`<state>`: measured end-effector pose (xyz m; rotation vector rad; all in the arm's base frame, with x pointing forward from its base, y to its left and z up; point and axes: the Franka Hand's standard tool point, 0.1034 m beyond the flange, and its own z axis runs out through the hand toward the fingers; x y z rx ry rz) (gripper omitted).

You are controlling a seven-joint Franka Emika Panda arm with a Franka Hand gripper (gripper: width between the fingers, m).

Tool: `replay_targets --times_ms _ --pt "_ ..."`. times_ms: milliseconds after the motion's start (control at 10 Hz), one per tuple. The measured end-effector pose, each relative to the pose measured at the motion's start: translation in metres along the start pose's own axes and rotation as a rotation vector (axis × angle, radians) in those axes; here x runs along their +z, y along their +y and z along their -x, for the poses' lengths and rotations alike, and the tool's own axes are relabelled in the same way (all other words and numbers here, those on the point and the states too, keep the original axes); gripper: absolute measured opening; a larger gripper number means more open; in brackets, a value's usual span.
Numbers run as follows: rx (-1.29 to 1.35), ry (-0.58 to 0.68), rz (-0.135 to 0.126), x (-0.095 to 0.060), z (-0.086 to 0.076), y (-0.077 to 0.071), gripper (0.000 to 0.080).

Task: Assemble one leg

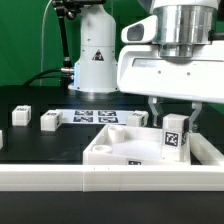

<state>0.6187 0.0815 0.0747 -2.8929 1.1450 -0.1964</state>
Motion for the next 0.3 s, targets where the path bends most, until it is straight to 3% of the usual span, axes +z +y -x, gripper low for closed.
replay_targets --times_ms 100,200,300 --pt "0.000 0.000 0.000 0.0002 0.0001 0.0001 0.0525" --pt "0.000 0.000 0.001 0.0004 0.0001 0.0002 0.0611" --pt "0.000 0.000 0.001 0.0005 0.0001 0.0003 0.0611"
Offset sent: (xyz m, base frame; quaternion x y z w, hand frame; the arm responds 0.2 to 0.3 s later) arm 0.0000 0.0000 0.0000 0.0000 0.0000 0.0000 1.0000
